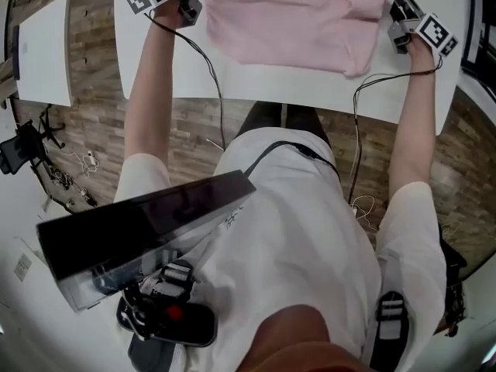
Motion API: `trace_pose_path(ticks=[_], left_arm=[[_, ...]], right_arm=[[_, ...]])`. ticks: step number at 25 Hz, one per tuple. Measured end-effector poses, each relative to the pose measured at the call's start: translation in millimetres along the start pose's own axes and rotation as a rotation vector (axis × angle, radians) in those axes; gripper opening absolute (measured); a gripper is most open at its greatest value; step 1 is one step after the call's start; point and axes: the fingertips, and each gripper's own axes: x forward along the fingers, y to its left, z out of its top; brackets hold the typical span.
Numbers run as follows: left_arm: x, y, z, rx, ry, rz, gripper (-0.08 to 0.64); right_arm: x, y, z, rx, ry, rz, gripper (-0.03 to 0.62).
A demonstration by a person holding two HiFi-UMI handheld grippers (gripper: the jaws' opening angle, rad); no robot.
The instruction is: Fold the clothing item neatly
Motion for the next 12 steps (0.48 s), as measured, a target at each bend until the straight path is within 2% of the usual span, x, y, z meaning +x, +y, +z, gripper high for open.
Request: trace_pose_path(ticks=[1, 2, 3, 5, 7, 9, 12], left_arm=[[2, 2, -4, 0.019, 0.014, 0.030, 0.123], [0, 5, -9, 0.035, 0.024, 0.057, 0.162], [-5, 10, -14, 0.048, 0.029, 0.076, 0.178], [-21, 23, -29, 0.064, 0.054, 0.078, 0.183], [-41, 28, -58, 0.073, 0.120, 0.046, 0.183], [-65, 25, -98, 0.081, 0.197, 0.021, 0.184], [-96, 17, -162, 0.092, 0.294, 0.027, 0.206]], right_arm=[[-2, -4, 4, -0.015, -0.003, -0.010, 0.075], [-8, -8, 5, -0.022, -0.004, -0.027, 0.136], [-16, -11, 3, -0.030, 0.001, -0.048, 0.154], [-33, -11, -13, -0.075, 0.044, -0.081, 0.155], [-54, -3, -43, -0.144, 0.131, -0.096, 0.155], [-78, 19, -84, -0.210, 0.229, -0.076, 0.155], [-105, 64, -148, -0.312, 0.345, -0.041, 0.155]])
